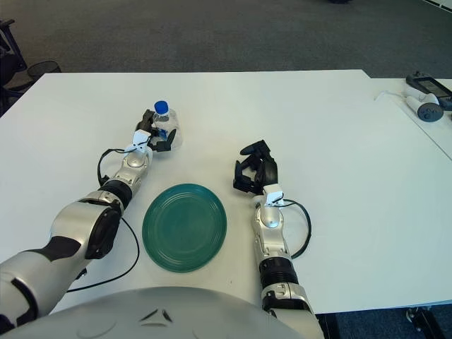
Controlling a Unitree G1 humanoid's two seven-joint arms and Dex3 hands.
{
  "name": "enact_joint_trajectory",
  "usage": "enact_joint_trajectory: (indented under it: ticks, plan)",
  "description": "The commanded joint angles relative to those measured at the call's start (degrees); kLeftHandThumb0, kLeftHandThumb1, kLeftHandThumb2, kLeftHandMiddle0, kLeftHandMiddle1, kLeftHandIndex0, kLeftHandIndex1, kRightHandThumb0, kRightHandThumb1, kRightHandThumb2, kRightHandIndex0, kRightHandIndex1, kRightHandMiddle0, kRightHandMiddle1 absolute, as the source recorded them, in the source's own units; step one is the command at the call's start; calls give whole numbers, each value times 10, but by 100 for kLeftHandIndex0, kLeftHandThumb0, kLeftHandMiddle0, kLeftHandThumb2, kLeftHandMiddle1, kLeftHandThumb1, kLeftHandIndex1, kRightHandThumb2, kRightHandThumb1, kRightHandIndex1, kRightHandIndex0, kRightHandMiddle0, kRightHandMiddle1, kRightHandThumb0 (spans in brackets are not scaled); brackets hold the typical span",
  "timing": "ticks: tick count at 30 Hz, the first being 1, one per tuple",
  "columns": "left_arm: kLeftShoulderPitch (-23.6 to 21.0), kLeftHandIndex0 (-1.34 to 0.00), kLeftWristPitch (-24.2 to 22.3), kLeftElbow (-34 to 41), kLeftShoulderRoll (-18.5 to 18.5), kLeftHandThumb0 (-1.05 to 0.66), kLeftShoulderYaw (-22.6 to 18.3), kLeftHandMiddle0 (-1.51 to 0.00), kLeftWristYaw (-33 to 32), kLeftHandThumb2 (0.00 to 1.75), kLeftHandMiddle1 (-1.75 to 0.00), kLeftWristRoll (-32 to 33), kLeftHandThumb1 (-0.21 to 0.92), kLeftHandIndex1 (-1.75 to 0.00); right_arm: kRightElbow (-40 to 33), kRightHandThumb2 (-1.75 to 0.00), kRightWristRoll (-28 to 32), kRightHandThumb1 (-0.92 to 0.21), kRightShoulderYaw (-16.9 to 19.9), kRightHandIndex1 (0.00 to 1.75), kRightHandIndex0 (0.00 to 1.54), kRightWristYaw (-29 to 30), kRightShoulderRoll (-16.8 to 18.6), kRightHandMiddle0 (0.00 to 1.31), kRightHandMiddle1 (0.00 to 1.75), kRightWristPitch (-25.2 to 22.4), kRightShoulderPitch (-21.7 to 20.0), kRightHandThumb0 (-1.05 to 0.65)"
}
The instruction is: Put the bottle into the plate.
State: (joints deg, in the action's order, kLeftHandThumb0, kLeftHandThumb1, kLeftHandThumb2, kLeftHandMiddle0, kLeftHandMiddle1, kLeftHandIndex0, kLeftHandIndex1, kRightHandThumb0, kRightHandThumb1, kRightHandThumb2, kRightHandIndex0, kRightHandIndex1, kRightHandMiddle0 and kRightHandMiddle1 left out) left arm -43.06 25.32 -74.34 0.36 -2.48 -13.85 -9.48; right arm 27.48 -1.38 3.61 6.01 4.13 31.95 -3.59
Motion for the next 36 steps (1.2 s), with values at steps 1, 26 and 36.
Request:
enact_joint_trajectory:
  ticks: [1, 26, 36]
  plan:
    - [-11, -59, 6, -7, -5, -46, -1, -114, 18, 129, -175, 4, 34, -175, 146, -126, 19, -36, 18, 175, 61, -3, 9, 37, 167, -22, 90, -1]
    - [75, -59, 86, 287, 97, -46, 17, -114, 181, 129, -175, 24, 34, -175, 163, -130, 15, -33, 16, 174, 63, 1, 16, 37, 170, -14, 83, -1]
    - [213, -60, 63, 529, 110, -46, 62, -115, 297, 130, -175, 83, 33, -175, 167, -129, 16, -34, 16, 175, 62, -4, 17, 37, 169, -17, 79, -1]
